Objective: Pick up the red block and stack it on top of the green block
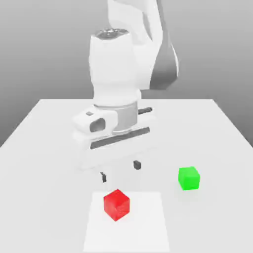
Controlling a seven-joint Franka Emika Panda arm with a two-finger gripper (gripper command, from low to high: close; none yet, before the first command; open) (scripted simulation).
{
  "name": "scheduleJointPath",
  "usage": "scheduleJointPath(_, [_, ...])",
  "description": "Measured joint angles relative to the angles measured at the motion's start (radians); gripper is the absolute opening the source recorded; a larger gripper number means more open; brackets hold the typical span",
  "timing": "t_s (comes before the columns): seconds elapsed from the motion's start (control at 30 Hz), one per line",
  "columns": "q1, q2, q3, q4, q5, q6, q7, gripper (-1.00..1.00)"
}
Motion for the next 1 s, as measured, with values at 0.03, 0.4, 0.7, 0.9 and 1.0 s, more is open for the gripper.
scheduleJointPath(0.03, [-0.001, 0.031, -0.001, -0.013, -0.008, 0.022, -0.019, 0.0])
scheduleJointPath(0.4, [-0.088, 0.283, 0.126, 0.009, 0.158, 0.227, -0.165, -1.0])
scheduleJointPath(0.7, [-0.048, 0.191, 0.068, -0.004, 0.082, 0.151, -0.11, -1.0])
scheduleJointPath(0.9, [-0.051, 0.035, 0.07, -0.041, -0.01, 0.028, -0.087, -1.0])
scheduleJointPath(1.0, [0.065, -0.024, 0.133, -0.076, 0.007, 0.0, -0.22, -1.0])
